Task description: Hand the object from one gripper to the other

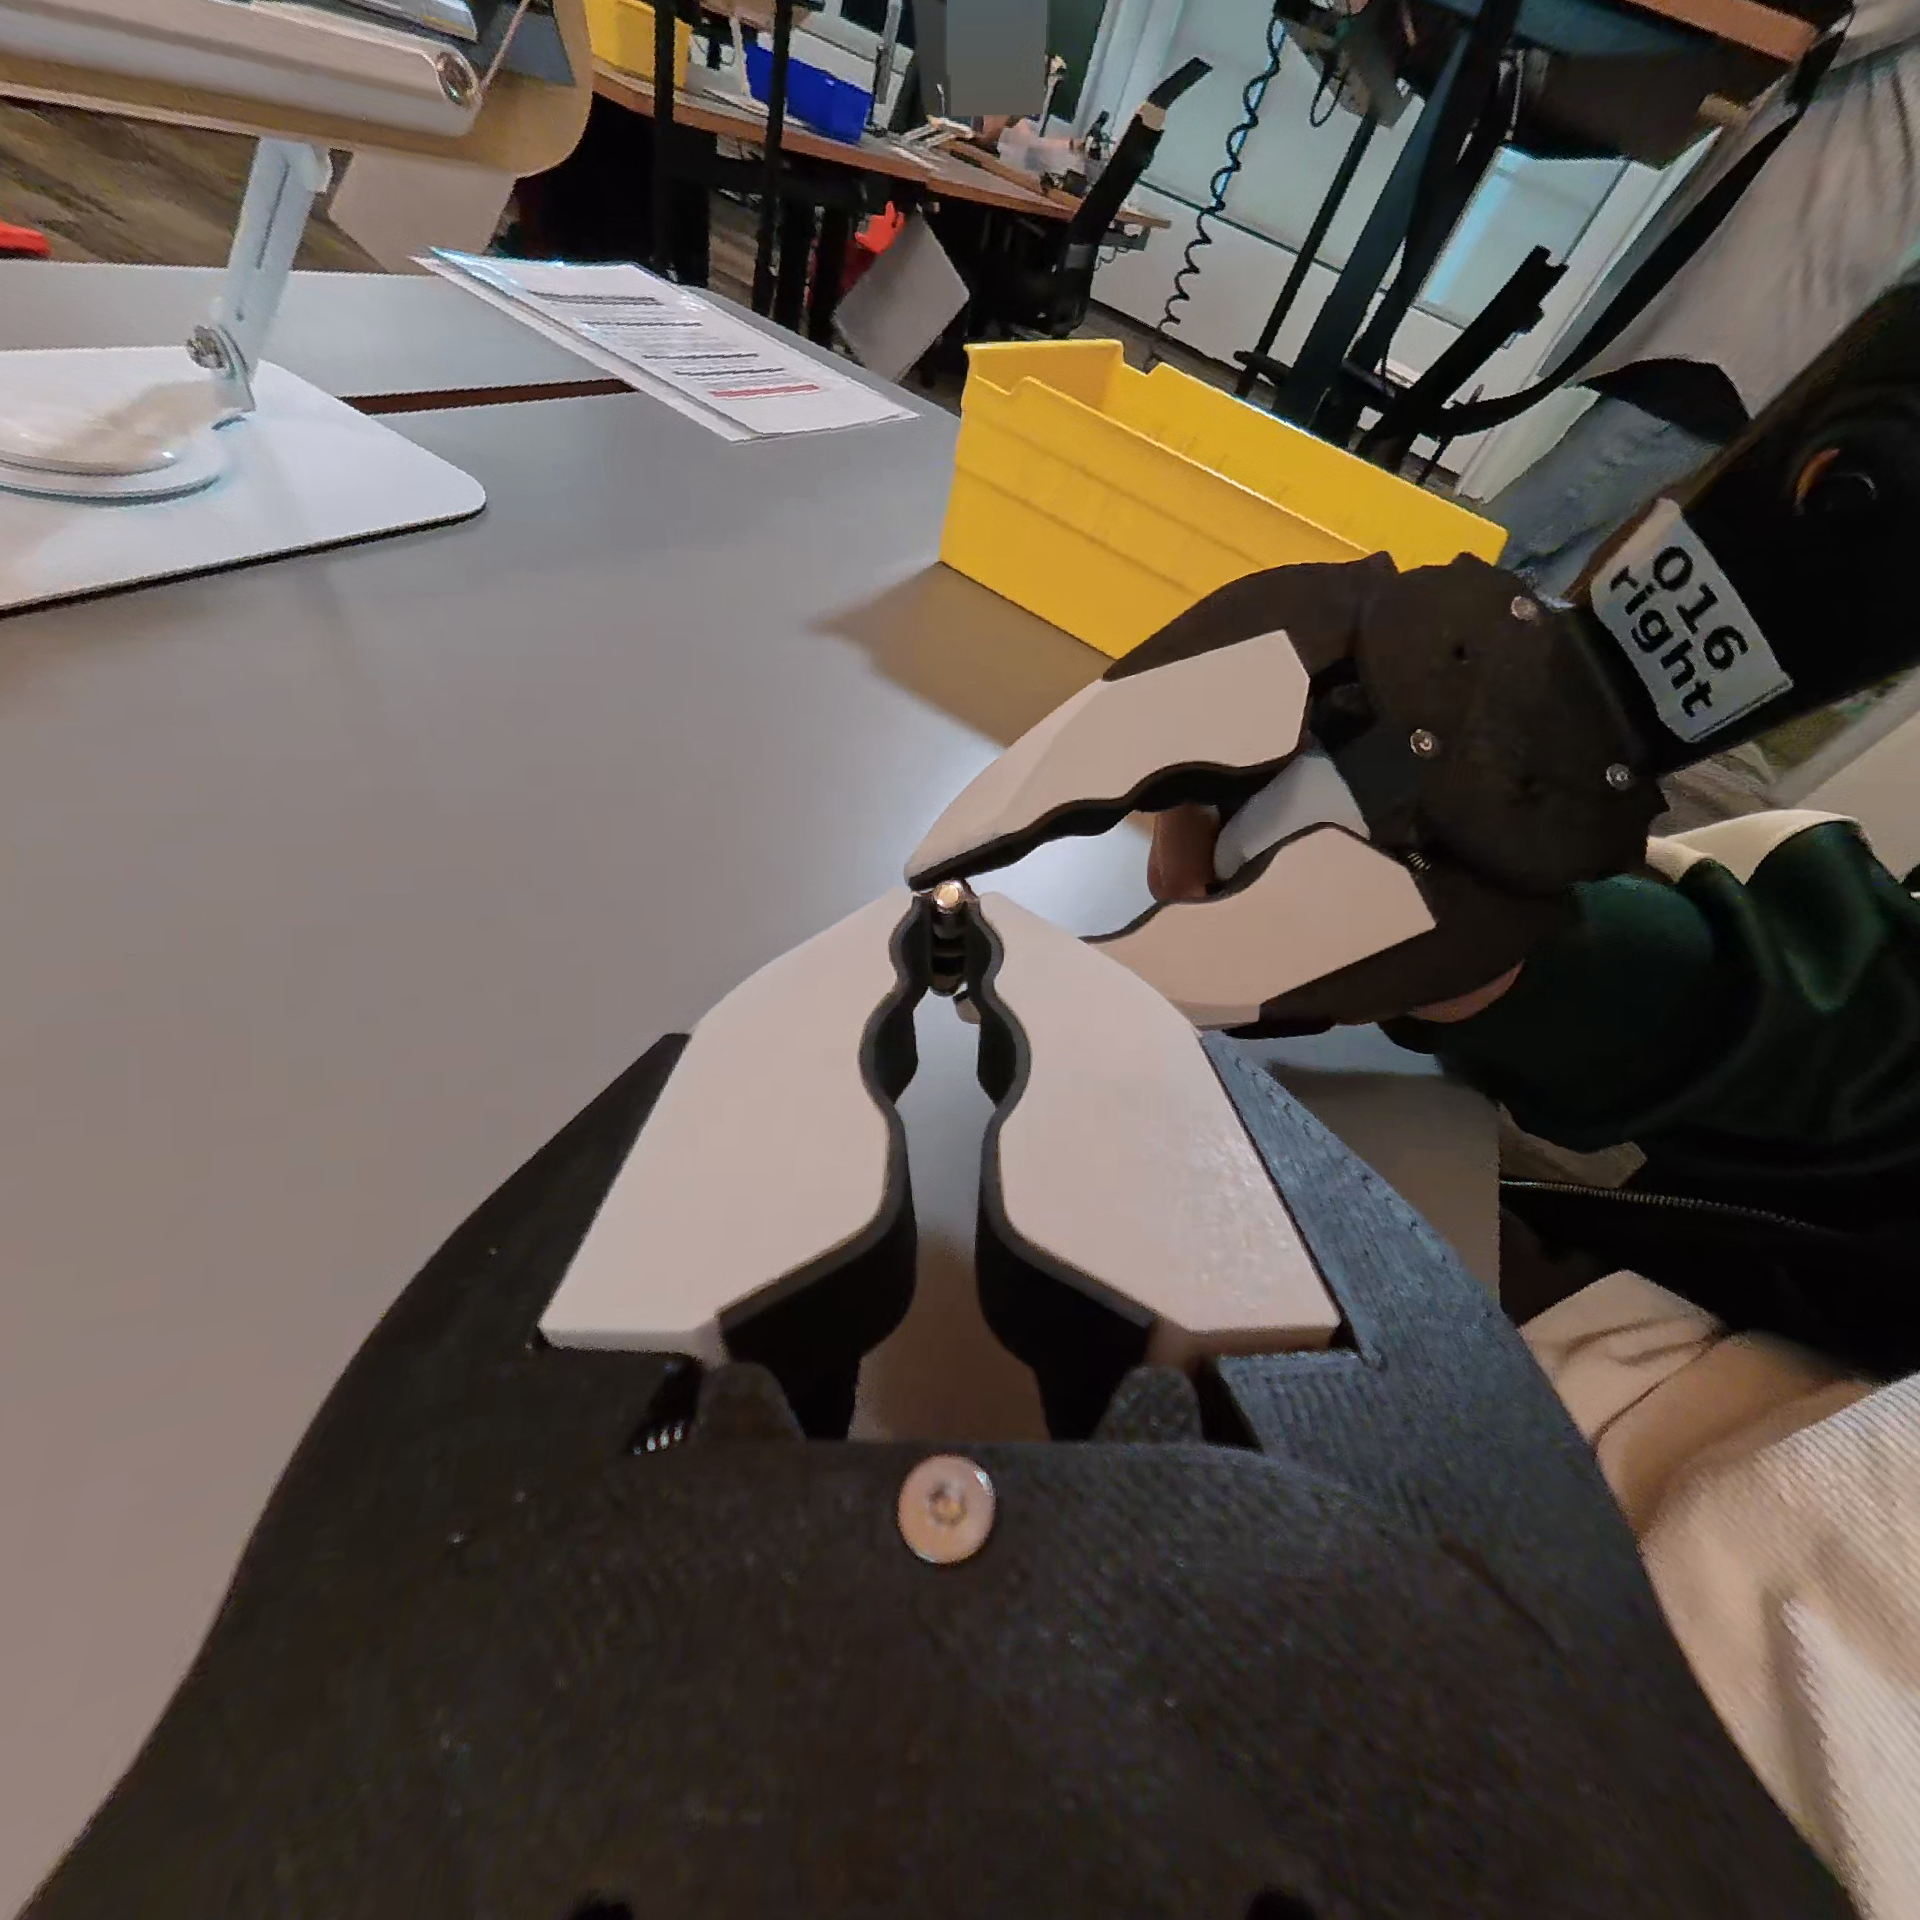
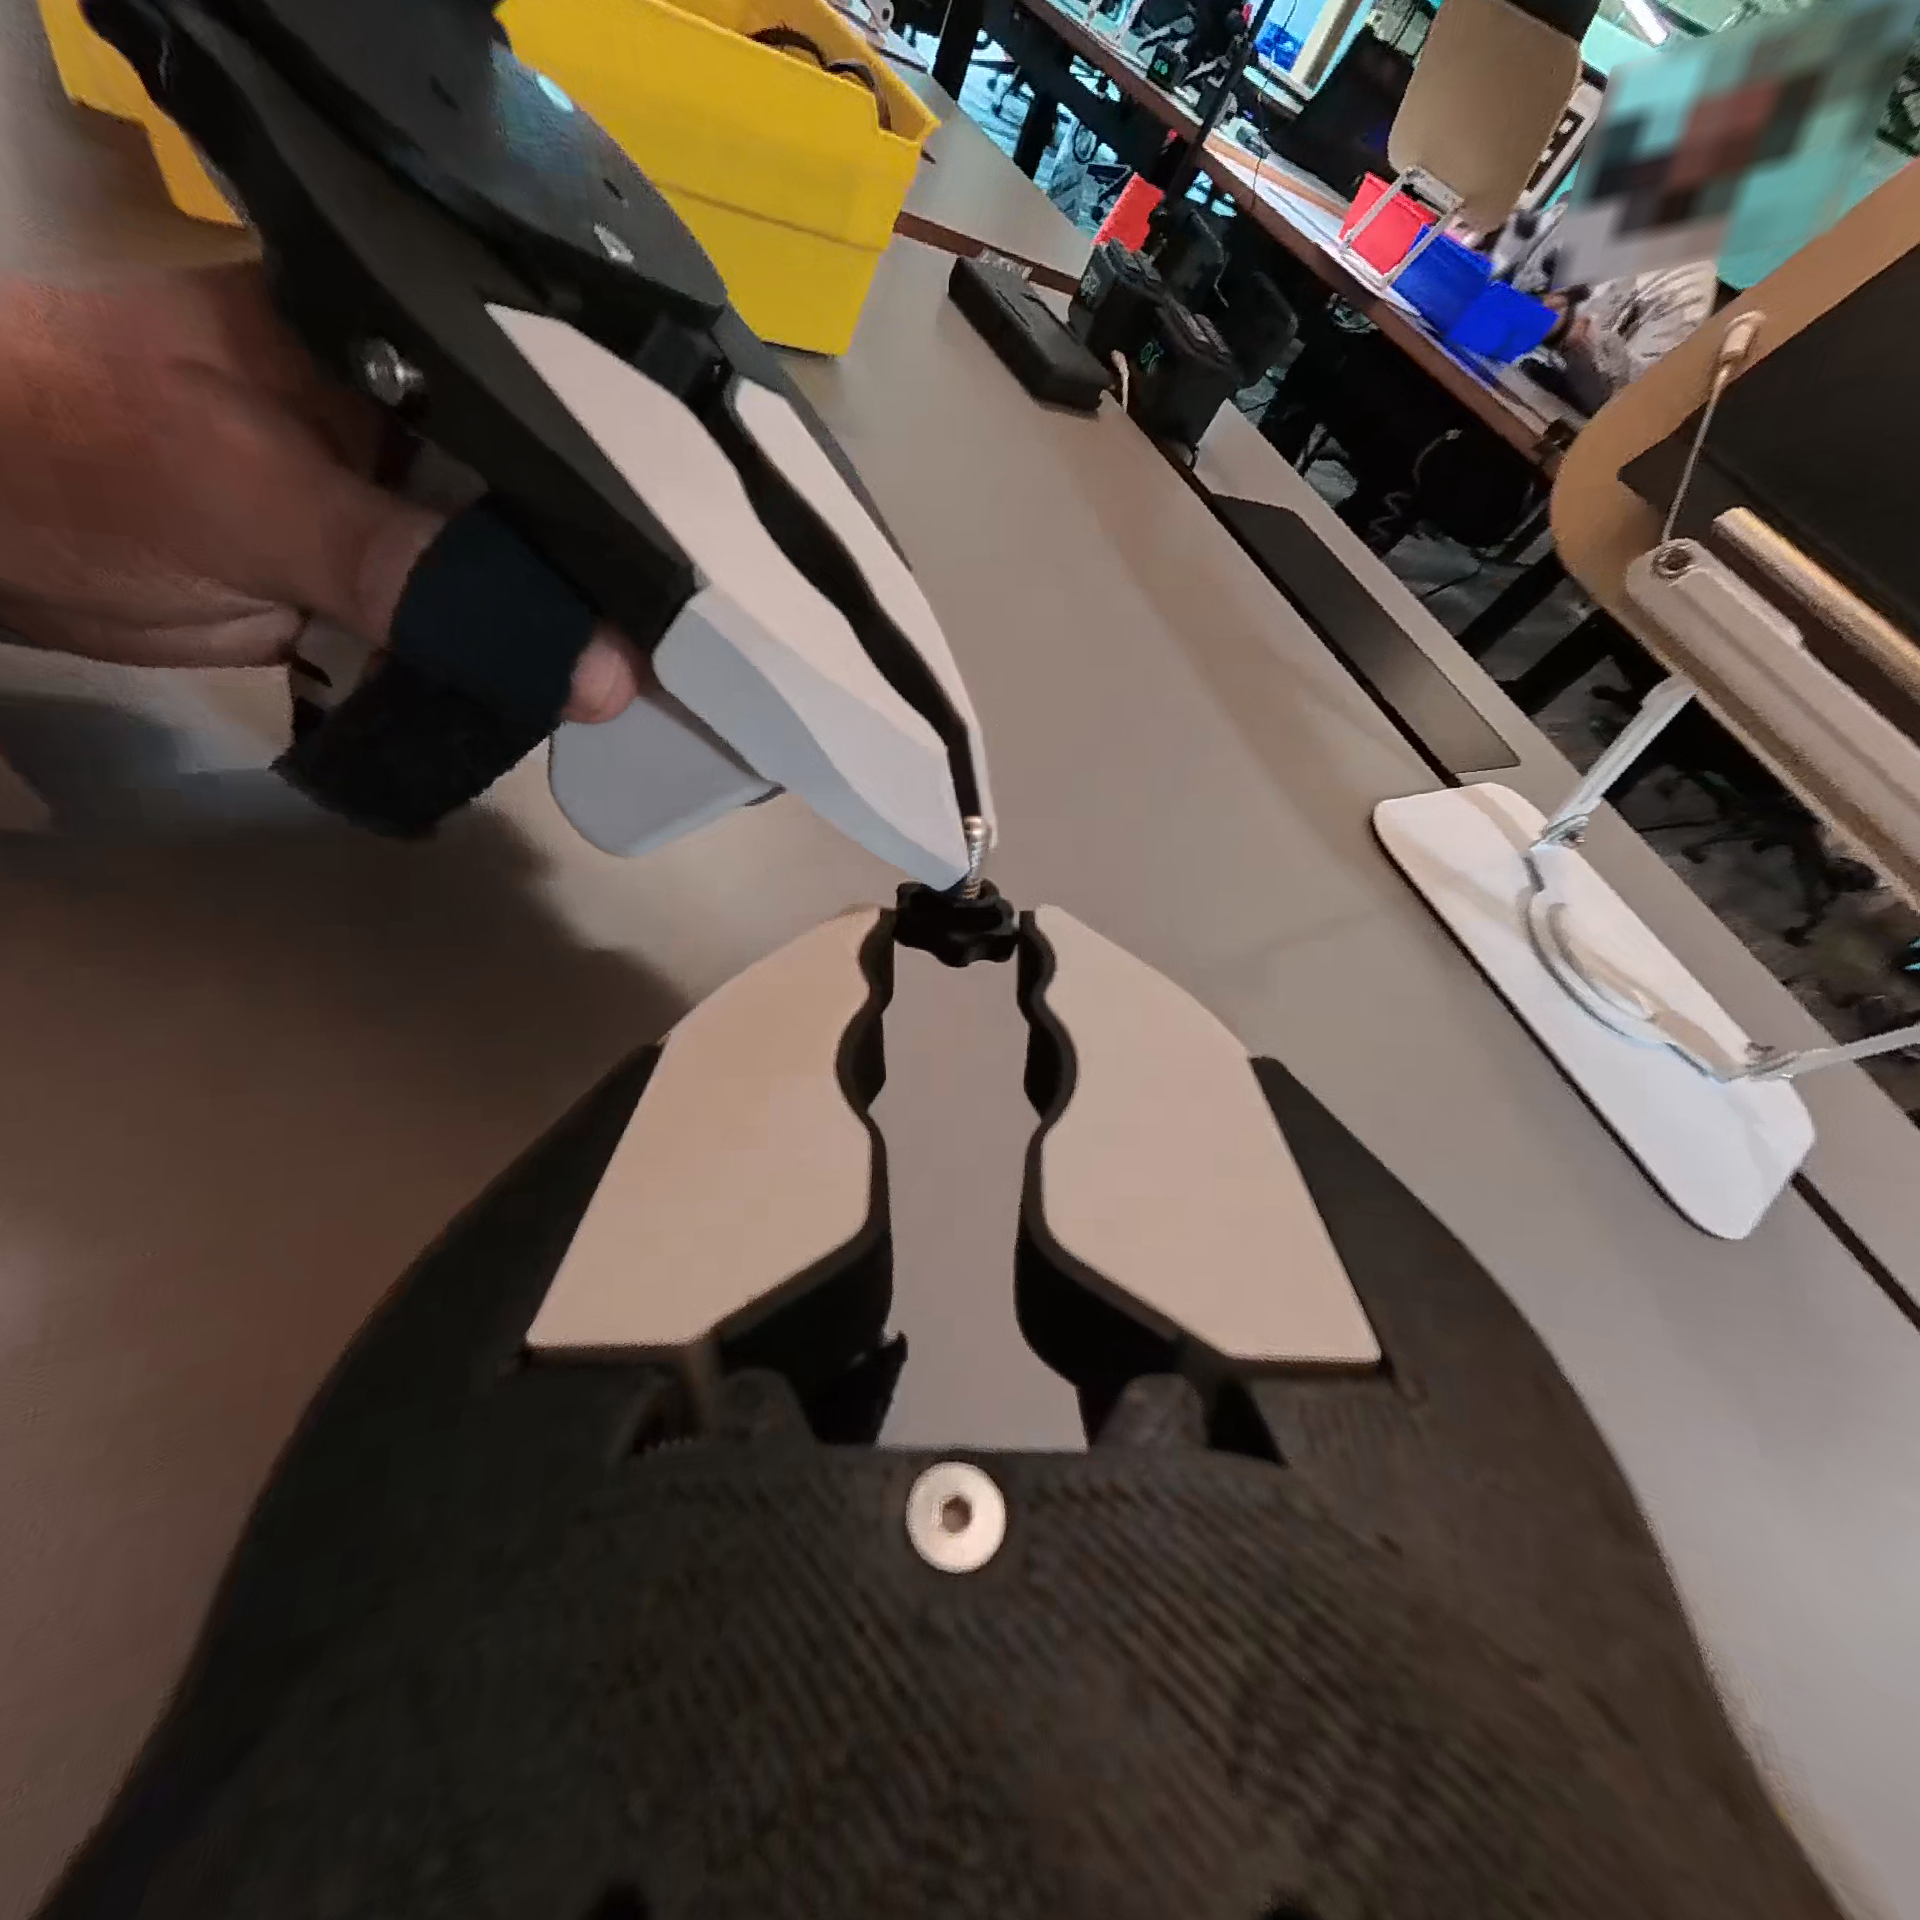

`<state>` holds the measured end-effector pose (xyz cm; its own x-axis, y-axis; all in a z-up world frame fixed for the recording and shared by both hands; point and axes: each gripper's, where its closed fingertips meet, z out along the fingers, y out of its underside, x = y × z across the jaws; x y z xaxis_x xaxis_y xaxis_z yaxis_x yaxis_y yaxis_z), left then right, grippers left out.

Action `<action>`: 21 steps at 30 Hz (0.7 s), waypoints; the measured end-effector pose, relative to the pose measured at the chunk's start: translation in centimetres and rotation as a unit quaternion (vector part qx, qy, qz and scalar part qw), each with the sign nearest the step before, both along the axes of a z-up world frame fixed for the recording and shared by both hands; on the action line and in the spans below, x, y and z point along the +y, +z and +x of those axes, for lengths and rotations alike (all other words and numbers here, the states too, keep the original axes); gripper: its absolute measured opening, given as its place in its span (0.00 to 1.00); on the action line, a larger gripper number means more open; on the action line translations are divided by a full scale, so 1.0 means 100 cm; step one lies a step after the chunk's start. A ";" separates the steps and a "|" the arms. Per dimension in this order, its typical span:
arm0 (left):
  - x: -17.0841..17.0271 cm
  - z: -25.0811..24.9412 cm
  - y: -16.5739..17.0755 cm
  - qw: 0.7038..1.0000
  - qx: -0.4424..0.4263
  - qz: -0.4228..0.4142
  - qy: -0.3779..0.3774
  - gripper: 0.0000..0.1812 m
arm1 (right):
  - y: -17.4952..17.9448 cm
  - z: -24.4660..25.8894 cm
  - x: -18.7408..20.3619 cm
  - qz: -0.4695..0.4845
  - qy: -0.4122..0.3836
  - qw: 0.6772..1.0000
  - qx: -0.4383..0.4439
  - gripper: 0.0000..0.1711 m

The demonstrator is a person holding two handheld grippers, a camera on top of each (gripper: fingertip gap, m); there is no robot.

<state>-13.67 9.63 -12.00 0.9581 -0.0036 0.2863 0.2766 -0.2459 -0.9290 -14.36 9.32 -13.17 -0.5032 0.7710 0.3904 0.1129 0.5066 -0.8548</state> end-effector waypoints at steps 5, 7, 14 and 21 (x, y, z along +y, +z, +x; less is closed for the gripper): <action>-0.003 -0.001 0.007 1.000 0.000 0.026 0.006 0.03 | 0.005 -0.001 -0.004 -0.059 0.011 0.998 -0.015 0.13; -0.003 -0.002 0.015 0.998 -0.014 0.057 0.009 0.12 | 0.009 -0.002 -0.002 -0.085 0.007 0.996 -0.016 0.13; -0.008 -0.012 0.037 0.984 -0.102 0.146 0.004 0.21 | 0.053 0.011 0.008 -0.286 0.077 0.955 0.015 0.13; 0.001 0.000 0.040 0.974 -0.148 0.165 -0.048 0.16 | 0.074 0.027 0.023 -0.359 0.113 0.926 0.038 0.13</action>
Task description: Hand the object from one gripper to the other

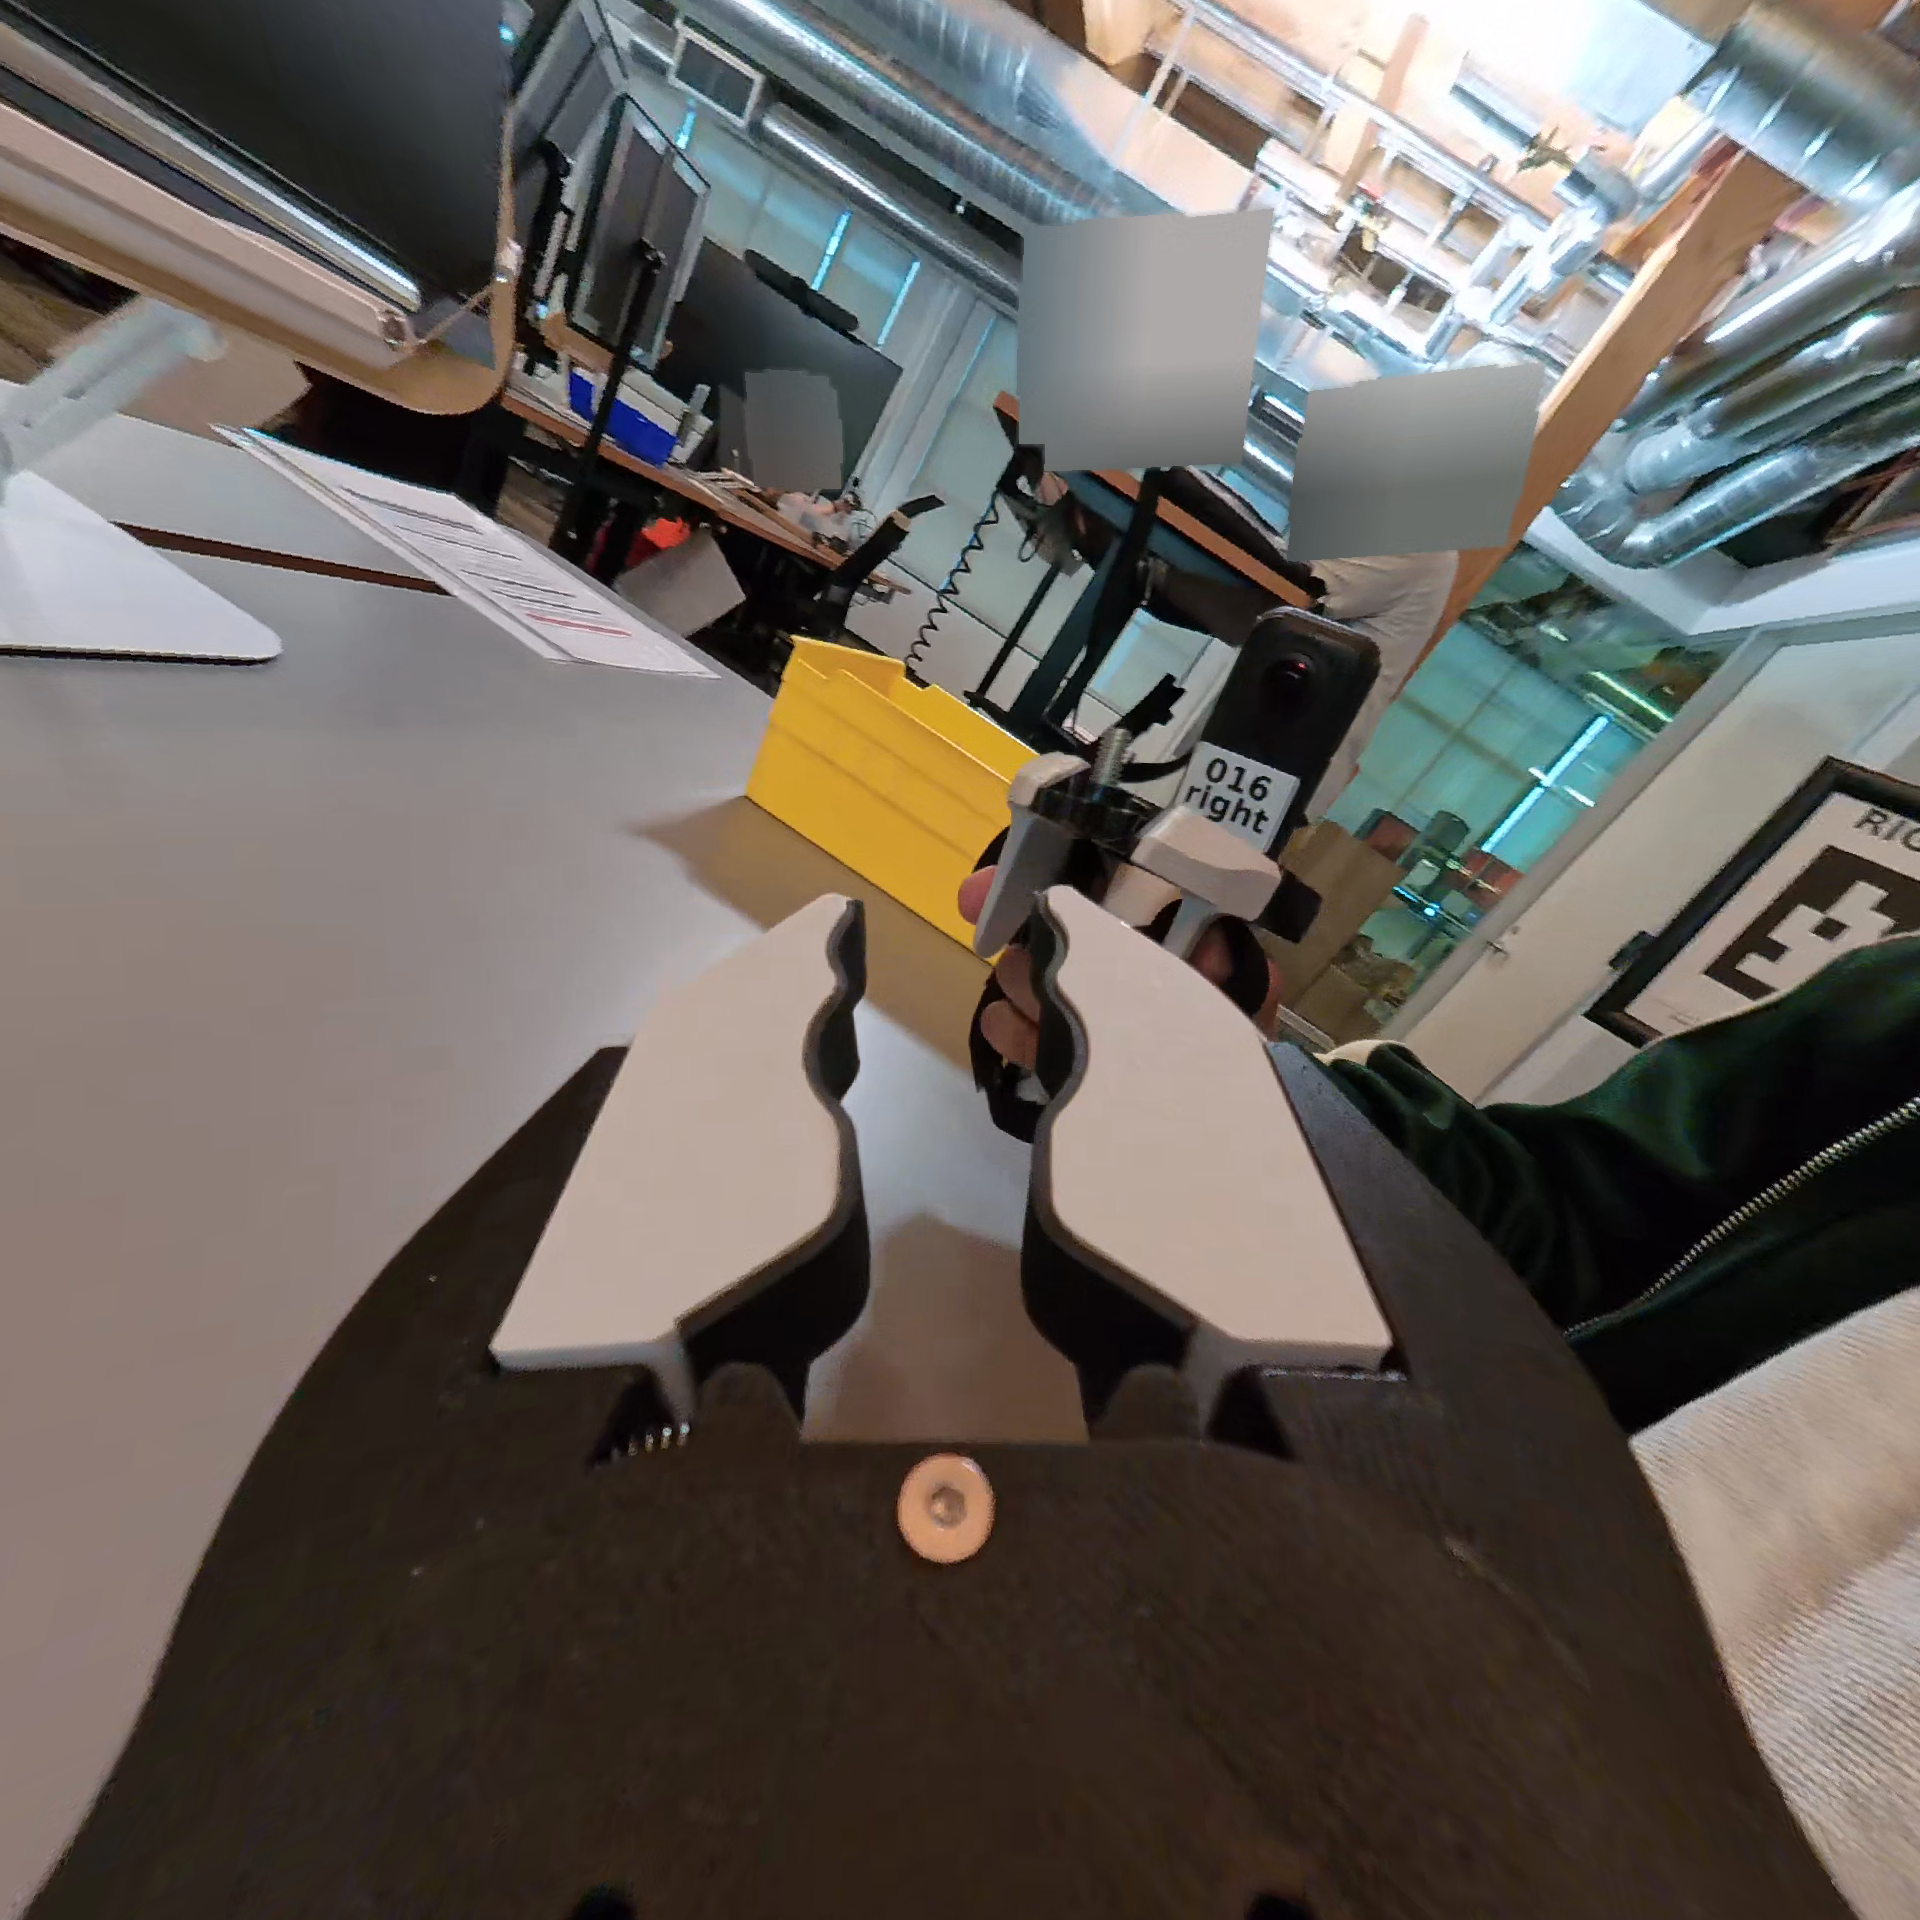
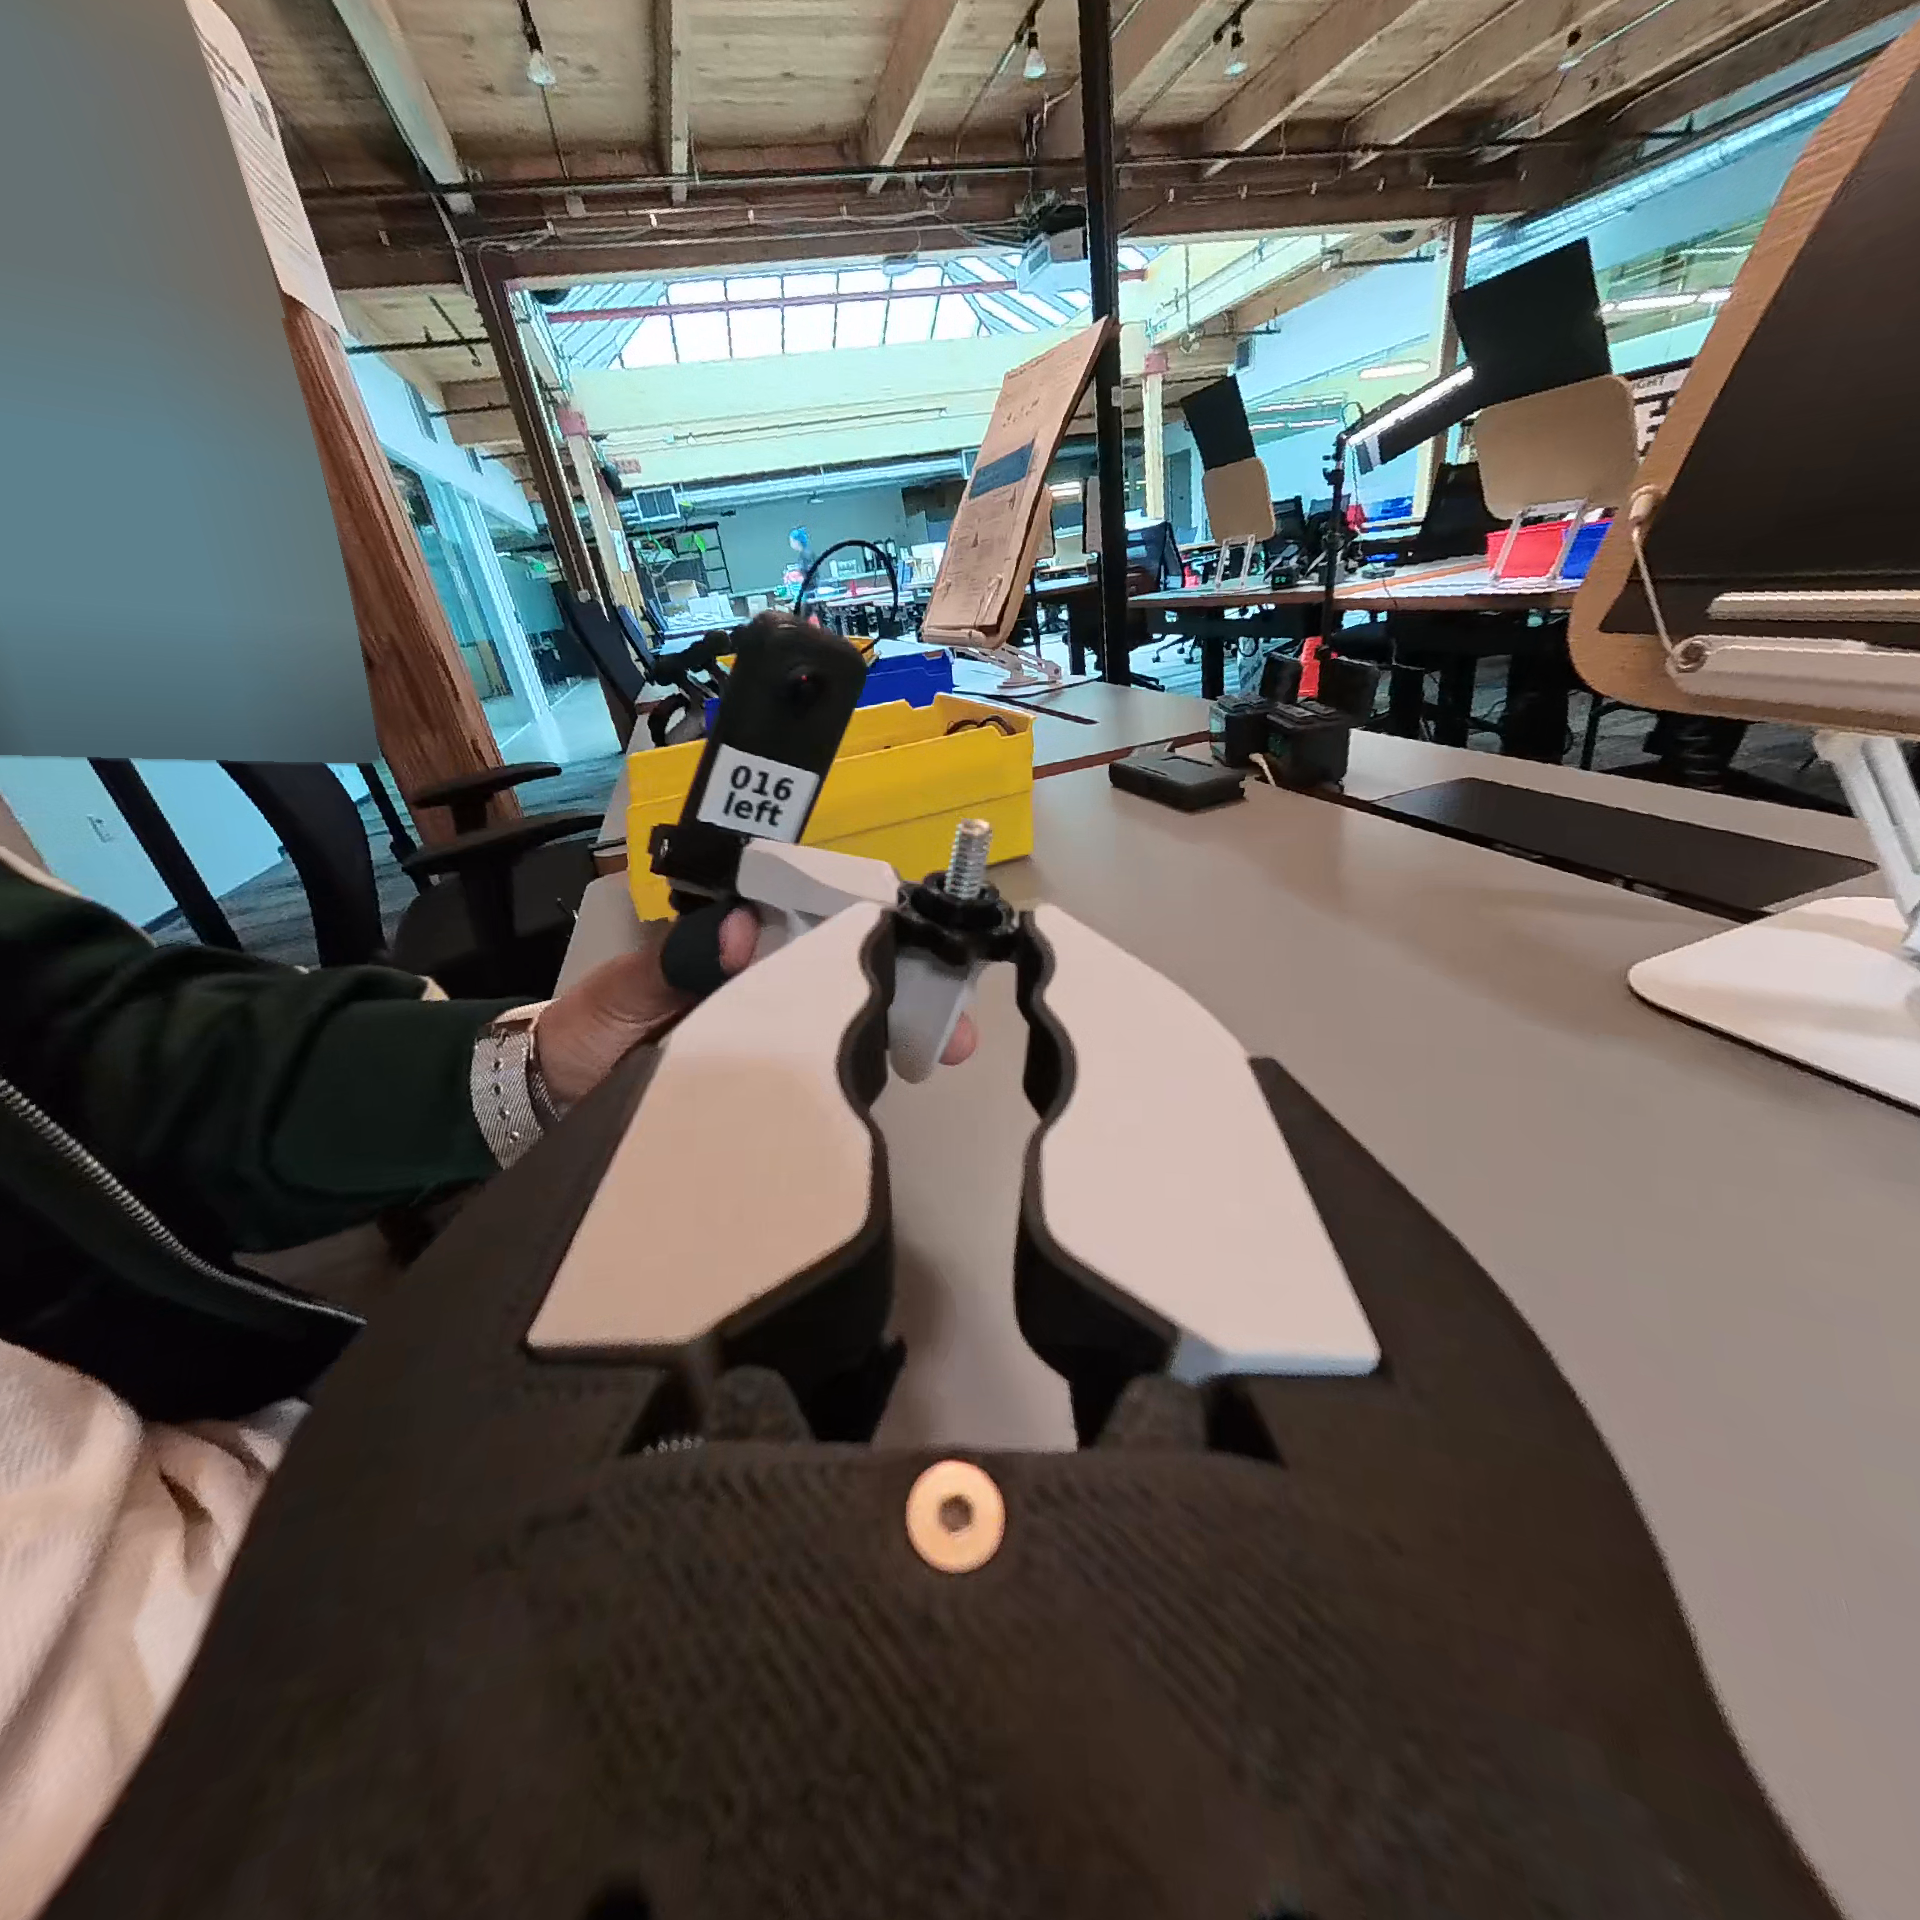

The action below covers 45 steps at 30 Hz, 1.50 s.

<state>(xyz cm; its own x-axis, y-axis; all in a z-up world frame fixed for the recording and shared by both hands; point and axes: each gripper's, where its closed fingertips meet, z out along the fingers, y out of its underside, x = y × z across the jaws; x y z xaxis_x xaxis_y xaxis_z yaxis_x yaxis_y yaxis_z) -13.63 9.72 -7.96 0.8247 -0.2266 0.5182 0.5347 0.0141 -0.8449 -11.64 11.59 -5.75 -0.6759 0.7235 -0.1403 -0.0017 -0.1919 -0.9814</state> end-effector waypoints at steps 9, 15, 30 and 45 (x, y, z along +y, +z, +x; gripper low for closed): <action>0.011 0.021 0.004 0.998 0.014 0.013 -0.058 0.10 | -0.004 0.005 0.003 0.013 -0.015 1.000 -0.006 0.13; 0.012 0.023 0.009 0.998 0.019 0.027 -0.062 0.09 | -0.005 0.007 0.006 0.010 -0.019 1.000 -0.010 0.13; 0.007 0.039 0.023 0.991 0.075 0.068 -0.088 0.05 | -0.014 0.012 -0.016 0.036 0.035 0.998 -0.022 0.13; 0.008 0.042 0.018 0.989 0.098 0.050 -0.098 0.03 | -0.019 0.013 -0.023 0.056 0.045 0.997 -0.029 0.13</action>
